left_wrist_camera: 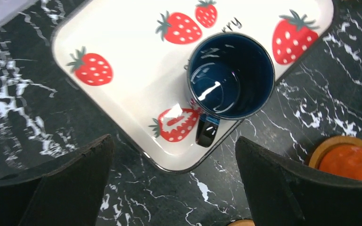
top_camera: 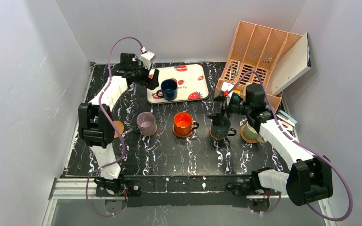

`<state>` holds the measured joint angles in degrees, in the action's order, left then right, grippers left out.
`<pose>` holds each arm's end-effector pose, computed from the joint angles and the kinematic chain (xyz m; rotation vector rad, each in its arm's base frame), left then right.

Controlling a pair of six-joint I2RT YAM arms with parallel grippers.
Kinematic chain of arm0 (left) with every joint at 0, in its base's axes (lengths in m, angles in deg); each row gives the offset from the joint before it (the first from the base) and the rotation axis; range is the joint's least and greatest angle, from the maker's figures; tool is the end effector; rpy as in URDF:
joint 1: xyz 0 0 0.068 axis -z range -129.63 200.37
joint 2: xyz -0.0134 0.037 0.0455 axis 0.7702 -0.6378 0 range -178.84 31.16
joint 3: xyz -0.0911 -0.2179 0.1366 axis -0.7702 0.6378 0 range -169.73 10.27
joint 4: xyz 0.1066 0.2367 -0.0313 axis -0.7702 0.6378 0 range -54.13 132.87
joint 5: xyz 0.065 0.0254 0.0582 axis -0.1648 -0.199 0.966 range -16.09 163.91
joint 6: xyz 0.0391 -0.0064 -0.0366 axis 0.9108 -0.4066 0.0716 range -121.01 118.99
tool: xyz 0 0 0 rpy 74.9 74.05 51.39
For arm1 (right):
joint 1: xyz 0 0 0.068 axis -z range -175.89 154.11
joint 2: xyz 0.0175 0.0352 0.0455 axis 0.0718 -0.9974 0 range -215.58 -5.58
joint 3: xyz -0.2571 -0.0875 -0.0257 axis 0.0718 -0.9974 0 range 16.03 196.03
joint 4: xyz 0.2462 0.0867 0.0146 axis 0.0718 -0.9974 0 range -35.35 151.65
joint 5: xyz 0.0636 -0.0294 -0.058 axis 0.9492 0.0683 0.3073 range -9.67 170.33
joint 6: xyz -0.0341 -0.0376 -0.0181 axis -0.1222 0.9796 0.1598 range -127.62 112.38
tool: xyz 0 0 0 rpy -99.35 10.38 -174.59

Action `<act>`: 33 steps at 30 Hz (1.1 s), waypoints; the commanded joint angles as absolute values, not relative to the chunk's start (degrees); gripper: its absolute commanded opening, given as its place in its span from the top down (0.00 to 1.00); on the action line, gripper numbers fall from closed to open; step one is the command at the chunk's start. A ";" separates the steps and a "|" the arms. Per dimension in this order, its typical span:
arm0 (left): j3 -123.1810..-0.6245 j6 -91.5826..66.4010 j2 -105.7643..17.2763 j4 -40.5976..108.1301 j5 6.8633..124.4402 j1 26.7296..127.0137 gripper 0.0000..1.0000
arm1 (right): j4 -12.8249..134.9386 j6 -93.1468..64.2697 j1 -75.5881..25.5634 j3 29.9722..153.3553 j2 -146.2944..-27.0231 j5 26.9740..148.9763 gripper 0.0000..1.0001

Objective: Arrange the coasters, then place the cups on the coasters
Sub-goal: Pick up the cup from the tray.

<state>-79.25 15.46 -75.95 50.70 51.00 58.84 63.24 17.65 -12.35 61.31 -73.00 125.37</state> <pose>0.4326 -0.0783 0.2917 0.6795 1.9932 -0.3430 0.2432 0.0980 0.2857 -1.1233 1.4961 0.6476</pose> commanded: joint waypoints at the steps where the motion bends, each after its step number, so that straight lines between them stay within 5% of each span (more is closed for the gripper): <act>1: -80.92 21.47 -79.29 55.56 42.44 59.10 0.02 | 63.76 17.95 -11.91 61.91 -71.82 126.06 0.01; 10: -84.30 24.10 -85.37 57.31 39.07 59.38 0.04 | 63.70 18.00 -11.95 61.91 -71.83 126.21 0.01; 23: -86.59 23.80 -90.17 57.25 40.76 61.80 0.22 | 63.61 18.04 -11.81 61.95 -71.66 126.60 0.01; 27: -86.73 23.64 -90.98 57.31 41.56 62.48 0.33 | 63.59 17.98 -11.80 61.99 -71.59 126.80 0.01; 33: -86.86 23.57 -91.73 57.22 42.23 63.24 0.67 | 63.50 18.00 -11.80 62.00 -71.50 126.83 0.01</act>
<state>-85.00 23.11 -90.68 56.21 42.10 62.73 63.06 17.83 -12.07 61.33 -73.00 125.55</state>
